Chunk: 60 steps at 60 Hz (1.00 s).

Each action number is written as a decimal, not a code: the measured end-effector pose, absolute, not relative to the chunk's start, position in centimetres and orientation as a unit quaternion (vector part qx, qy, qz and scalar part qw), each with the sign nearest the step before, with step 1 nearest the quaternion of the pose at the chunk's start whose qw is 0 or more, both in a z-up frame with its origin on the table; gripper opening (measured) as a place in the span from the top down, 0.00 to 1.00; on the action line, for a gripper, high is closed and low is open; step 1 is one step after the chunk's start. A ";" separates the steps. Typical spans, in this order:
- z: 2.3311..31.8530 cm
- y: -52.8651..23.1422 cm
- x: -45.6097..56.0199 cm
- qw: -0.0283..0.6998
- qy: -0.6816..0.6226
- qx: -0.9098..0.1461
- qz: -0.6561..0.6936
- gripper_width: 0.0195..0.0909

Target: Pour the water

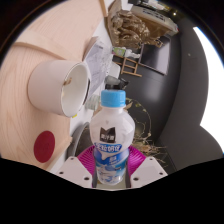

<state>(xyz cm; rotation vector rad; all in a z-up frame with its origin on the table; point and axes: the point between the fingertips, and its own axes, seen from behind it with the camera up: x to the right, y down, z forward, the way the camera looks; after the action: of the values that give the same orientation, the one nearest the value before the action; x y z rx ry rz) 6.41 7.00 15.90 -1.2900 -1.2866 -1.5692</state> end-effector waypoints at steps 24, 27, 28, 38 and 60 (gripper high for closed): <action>12.9 5.6 6.0 0.542 -0.121 -0.816 -0.160 0.75; 11.8 5.8 6.2 0.542 -0.087 -0.828 -0.113 0.75; 11.4 5.9 6.4 0.543 -0.078 -0.830 -0.102 0.75; 7.5 6.5 7.1 0.546 -0.031 -0.836 -0.044 0.74; 5.1 5.3 8.5 0.539 0.016 -0.842 -0.024 0.38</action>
<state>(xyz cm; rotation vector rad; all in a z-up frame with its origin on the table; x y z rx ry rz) 8.54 5.34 5.14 -2.0009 0.0383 -0.0574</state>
